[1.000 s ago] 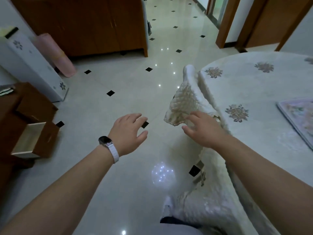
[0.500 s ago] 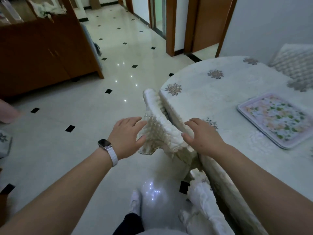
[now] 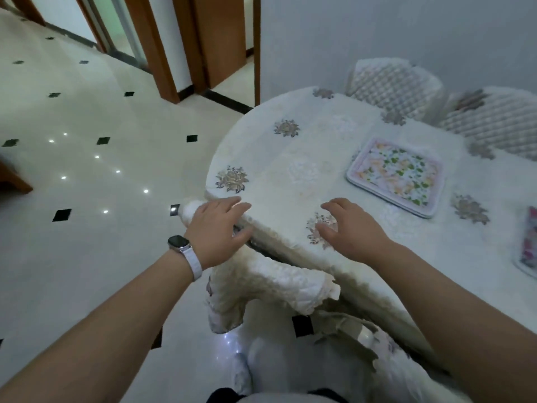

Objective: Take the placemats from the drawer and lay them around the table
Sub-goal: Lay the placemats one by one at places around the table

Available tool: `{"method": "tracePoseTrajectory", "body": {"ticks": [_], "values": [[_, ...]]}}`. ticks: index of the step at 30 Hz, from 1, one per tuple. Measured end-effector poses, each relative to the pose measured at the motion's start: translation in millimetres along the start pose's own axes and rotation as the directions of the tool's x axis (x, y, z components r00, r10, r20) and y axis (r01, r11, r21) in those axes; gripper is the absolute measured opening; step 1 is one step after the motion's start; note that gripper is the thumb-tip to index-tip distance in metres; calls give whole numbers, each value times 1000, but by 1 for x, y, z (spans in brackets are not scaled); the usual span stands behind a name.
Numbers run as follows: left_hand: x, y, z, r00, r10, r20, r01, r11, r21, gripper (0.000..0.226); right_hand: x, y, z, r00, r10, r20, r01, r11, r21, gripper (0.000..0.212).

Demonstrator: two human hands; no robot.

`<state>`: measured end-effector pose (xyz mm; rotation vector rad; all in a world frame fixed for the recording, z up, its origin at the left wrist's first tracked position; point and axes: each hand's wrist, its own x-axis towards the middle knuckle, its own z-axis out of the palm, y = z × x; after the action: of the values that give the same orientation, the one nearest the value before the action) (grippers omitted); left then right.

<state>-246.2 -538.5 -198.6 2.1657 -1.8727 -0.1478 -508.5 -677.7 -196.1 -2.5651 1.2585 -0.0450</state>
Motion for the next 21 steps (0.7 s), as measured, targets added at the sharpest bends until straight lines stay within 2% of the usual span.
{"method": "tracePoseTrajectory", "body": {"ticks": [4,9,13,17,21], "values": [[47,-7,12,986,160,45,-158,987,-29,51,-12,18,-3,987,158,-29,-159,987,-21,57],[93,17,29,949,308,61,-305,950,-66,52,-42,47,-5,937,345,-52,-347,937,-48,57],[124,32,40,914,394,102,-391,919,-49,50,-52,69,-12,913,404,-54,-408,907,-106,58],[156,51,50,884,445,141,-444,895,-35,54,-49,98,-13,879,474,-61,-477,876,-74,57],[189,65,62,877,447,177,-451,892,-18,56,-25,126,-3,873,485,-48,-486,874,-14,57]]}}
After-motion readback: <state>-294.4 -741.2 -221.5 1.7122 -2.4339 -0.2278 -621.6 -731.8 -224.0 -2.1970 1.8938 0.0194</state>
